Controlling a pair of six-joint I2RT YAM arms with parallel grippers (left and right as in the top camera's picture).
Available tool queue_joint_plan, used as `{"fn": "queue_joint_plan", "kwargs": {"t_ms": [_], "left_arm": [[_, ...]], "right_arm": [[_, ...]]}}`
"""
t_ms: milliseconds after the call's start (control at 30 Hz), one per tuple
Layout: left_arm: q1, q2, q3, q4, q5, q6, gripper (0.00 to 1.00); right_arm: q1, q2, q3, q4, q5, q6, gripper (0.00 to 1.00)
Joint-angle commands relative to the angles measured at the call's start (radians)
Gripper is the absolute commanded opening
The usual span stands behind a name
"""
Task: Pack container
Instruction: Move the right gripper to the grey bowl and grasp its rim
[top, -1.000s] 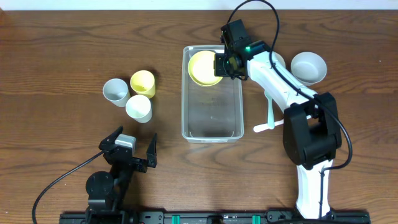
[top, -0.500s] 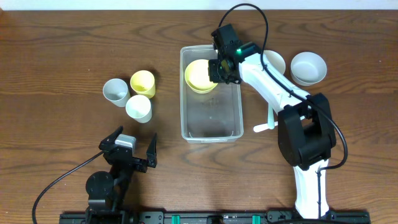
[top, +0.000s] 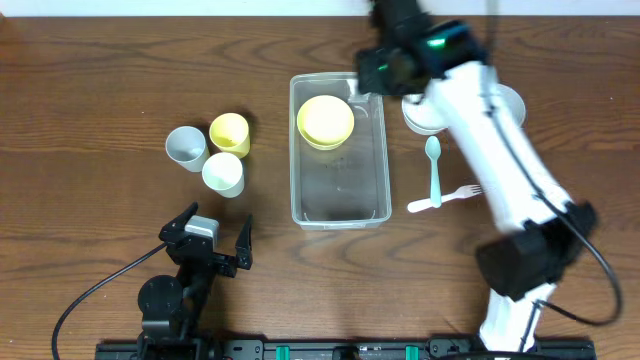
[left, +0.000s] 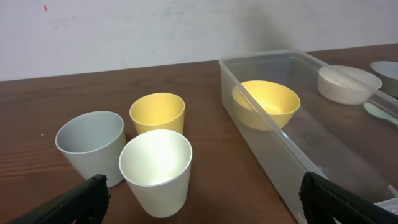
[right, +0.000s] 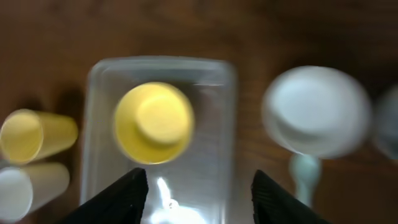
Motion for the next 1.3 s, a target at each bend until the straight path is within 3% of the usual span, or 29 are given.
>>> {"fn": "queue_joint_plan", "kwargs": {"t_ms": [0, 200, 467, 967, 1267], "left_arm": [[0.005, -0.006, -0.018, -0.024, 0.011, 0.014, 0.98], [0.005, -0.006, -0.018, -0.024, 0.011, 0.014, 0.98], [0.005, -0.006, -0.018, -0.024, 0.011, 0.014, 0.98], [0.005, -0.006, -0.018, -0.024, 0.011, 0.014, 0.98], [0.005, -0.006, -0.018, -0.024, 0.011, 0.014, 0.98]], "right_arm": [[-0.135, 0.011, -0.009, -0.050, 0.079, 0.065, 0.56], [-0.373, 0.015, -0.120, -0.051, 0.070, 0.135, 0.61], [-0.541, 0.015, -0.395, 0.159, 0.007, 0.131, 0.61], [-0.558, 0.016, -0.713, 0.524, -0.006, 0.131, 0.57], [-0.558, 0.023, -0.745, 0.568, 0.009, 0.131, 0.40]]}}
